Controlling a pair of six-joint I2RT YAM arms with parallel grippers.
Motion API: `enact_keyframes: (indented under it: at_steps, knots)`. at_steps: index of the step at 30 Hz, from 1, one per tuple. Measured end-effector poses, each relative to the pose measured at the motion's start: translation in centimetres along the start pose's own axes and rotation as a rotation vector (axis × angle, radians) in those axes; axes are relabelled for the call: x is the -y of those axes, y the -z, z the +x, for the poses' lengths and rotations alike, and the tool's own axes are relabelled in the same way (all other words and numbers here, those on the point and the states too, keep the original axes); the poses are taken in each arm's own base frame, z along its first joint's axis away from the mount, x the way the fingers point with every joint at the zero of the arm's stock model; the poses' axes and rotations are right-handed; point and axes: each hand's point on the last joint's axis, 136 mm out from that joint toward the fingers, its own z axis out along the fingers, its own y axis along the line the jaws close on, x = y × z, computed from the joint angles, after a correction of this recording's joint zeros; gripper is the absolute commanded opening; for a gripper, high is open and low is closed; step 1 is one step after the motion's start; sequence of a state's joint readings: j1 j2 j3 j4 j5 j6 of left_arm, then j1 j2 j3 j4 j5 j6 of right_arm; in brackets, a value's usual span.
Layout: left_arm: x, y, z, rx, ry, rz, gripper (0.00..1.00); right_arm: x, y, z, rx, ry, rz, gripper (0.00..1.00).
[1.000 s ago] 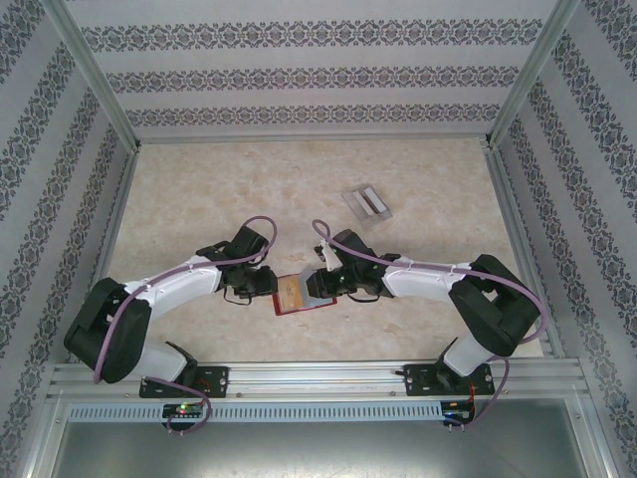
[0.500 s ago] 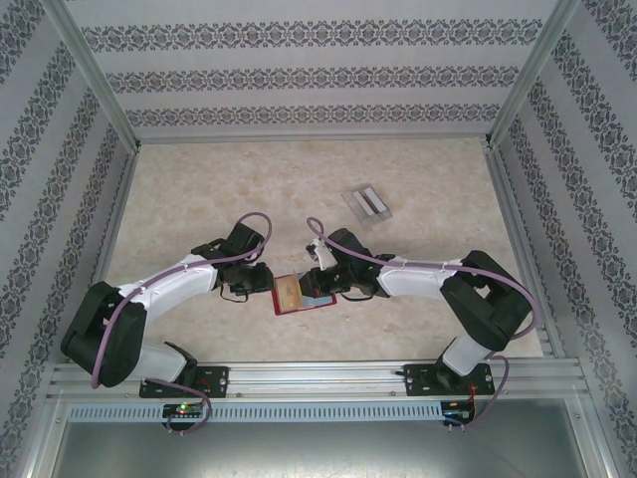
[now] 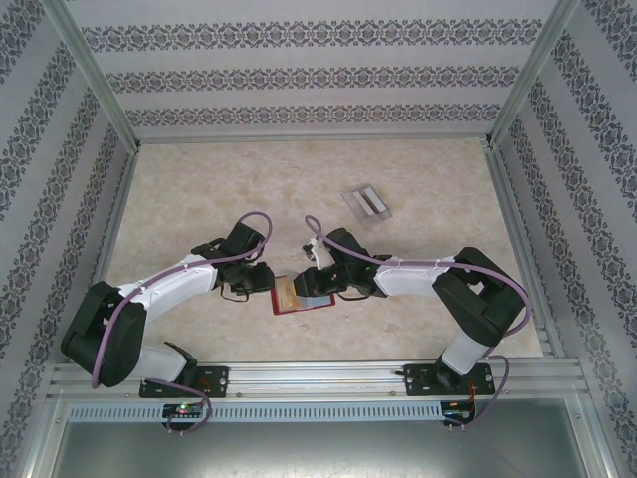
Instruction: Put the credit cards into the card holder
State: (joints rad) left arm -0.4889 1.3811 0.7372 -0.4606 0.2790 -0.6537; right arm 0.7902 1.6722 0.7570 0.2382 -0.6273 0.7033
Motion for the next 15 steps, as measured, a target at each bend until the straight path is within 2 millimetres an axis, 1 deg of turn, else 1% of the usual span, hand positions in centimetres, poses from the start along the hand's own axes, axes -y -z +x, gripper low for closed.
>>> enact_keyframes:
  at_steps: [2, 3, 5, 7, 8, 10, 11, 12, 13, 14, 15]
  knots:
    - [0.02, 0.0, -0.01, 0.0, 0.0, 0.001, 0.26, -0.09, -0.02, 0.01, -0.001, -0.003, -0.004, 0.24]
    - [0.03, 0.0, 0.0, 0.0, 0.0, 0.002, 0.26, -0.16, -0.04, 0.01, 0.0, 0.001, -0.006, 0.23]
    - [0.08, 0.01, 0.01, -0.001, -0.001, 0.004, 0.25, -0.22, -0.11, 0.1, -0.003, 0.008, -0.007, 0.12]
    - [0.14, 0.02, -0.06, -0.001, -0.001, 0.004, 0.25, -0.24, -0.19, 0.21, -0.008, 0.006, -0.01, 0.11]
    - [0.23, 0.03, -0.16, 0.0, -0.001, 0.005, 0.25, -0.25, -0.21, 0.23, -0.009, 0.004, -0.011, 0.13]
    - [0.4, 0.06, -0.3, 0.003, -0.002, 0.011, 0.25, -0.25, -0.24, 0.19, -0.008, 0.006, -0.013, 0.21]
    - [0.41, 0.06, -0.3, 0.003, -0.002, 0.012, 0.25, -0.27, -0.27, 0.16, -0.007, 0.008, -0.014, 0.2]
    - [0.39, 0.03, -0.28, 0.001, -0.002, 0.011, 0.25, -0.25, -0.3, 0.14, -0.006, 0.008, -0.015, 0.16]
    - [0.41, 0.0, -0.3, 0.0, -0.002, 0.01, 0.25, -0.2, -0.35, 0.15, -0.007, 0.007, -0.014, 0.1]
    - [0.45, -0.04, -0.37, 0.0, -0.001, 0.01, 0.25, -0.15, -0.38, 0.17, -0.008, 0.005, -0.014, 0.07]
    - [0.52, -0.03, -0.46, 0.001, -0.002, 0.011, 0.25, -0.12, -0.39, 0.19, -0.008, 0.003, -0.013, 0.07]
